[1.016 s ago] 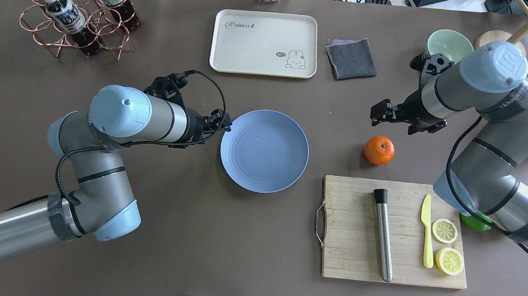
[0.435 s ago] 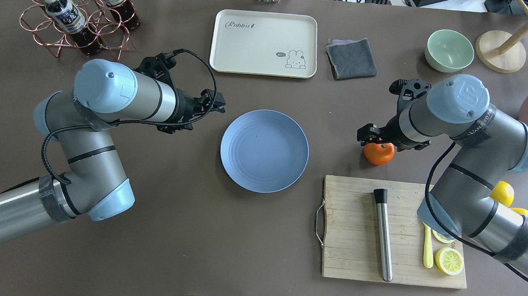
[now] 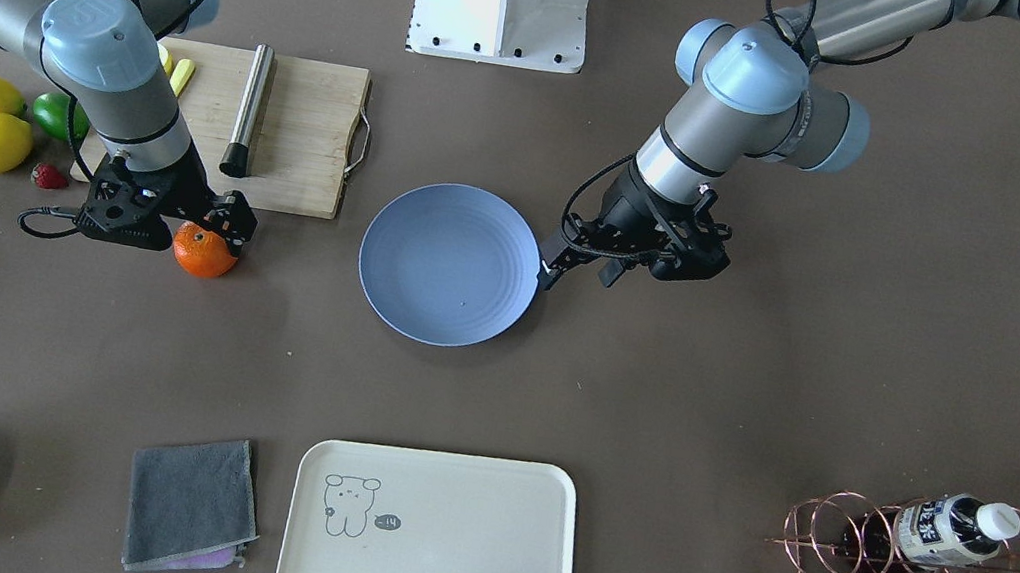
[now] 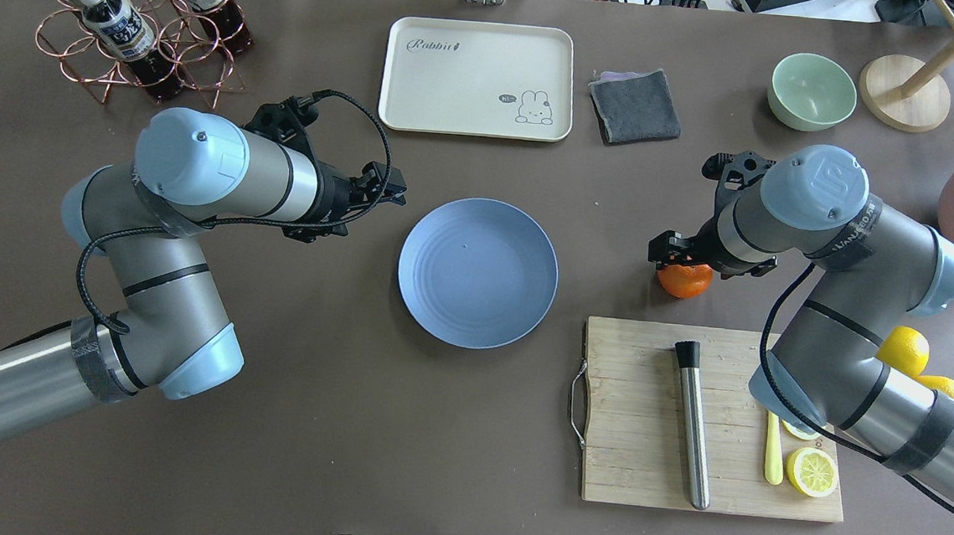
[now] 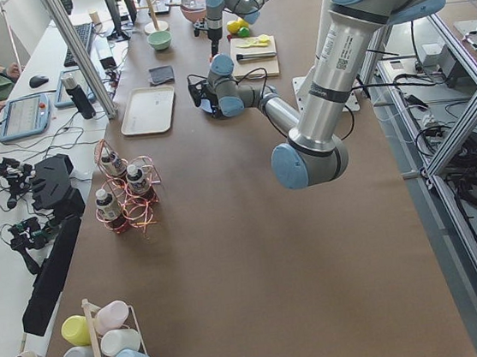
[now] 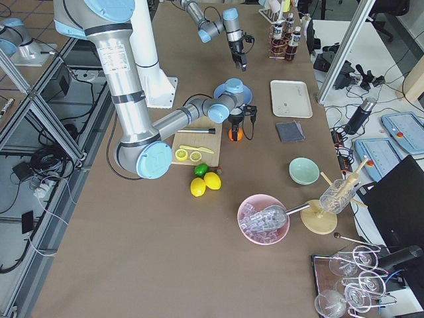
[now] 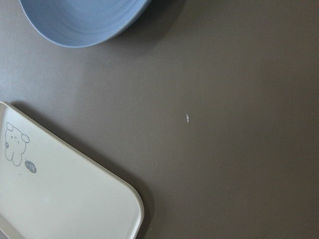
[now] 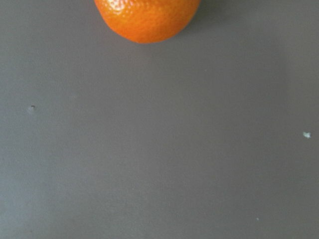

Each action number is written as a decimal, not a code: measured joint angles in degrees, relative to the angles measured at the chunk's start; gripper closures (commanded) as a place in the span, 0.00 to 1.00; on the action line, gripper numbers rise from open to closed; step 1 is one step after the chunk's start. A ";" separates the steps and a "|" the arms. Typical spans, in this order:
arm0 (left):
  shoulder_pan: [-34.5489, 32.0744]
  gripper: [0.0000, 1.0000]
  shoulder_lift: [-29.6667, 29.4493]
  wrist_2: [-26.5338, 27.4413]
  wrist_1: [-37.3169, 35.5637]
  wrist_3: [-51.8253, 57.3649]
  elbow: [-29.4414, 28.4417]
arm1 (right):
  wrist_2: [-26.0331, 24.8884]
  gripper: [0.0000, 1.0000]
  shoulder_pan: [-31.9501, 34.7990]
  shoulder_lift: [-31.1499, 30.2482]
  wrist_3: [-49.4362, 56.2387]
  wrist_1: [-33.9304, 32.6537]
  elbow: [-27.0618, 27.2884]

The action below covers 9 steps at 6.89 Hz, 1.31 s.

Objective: Pick orange to plate
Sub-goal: 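Lower the right gripper onto the orange and close it, then carry the orange over the blue plate with the right gripper while the left arm retracts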

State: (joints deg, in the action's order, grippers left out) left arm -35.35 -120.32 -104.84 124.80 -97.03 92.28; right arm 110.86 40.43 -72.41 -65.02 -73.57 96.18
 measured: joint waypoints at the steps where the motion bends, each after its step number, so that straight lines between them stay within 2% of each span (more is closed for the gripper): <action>1: 0.01 0.02 0.00 0.04 0.00 0.00 0.02 | -0.28 0.90 -0.12 0.26 -0.12 0.06 -0.52; 2: 0.01 0.02 0.02 0.07 0.00 0.00 0.06 | -0.38 1.00 -0.23 0.39 -0.28 0.12 -0.59; 5: -0.73 0.02 0.12 -0.53 -0.21 4.23 0.08 | -0.30 1.00 -0.57 3.51 -0.53 -0.19 -0.07; 7: -4.09 0.02 0.50 -3.34 -4.69 14.06 1.28 | -0.07 1.00 -0.70 9.73 -1.94 -3.78 0.03; 9: -9.85 0.02 3.96 -4.65 -11.45 26.73 5.04 | -1.68 1.00 -3.08 16.40 -5.71 -9.16 0.09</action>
State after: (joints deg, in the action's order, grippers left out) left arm -45.19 -116.36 -109.49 113.35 -70.30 97.32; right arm 109.18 37.34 -56.01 -70.73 -82.73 96.26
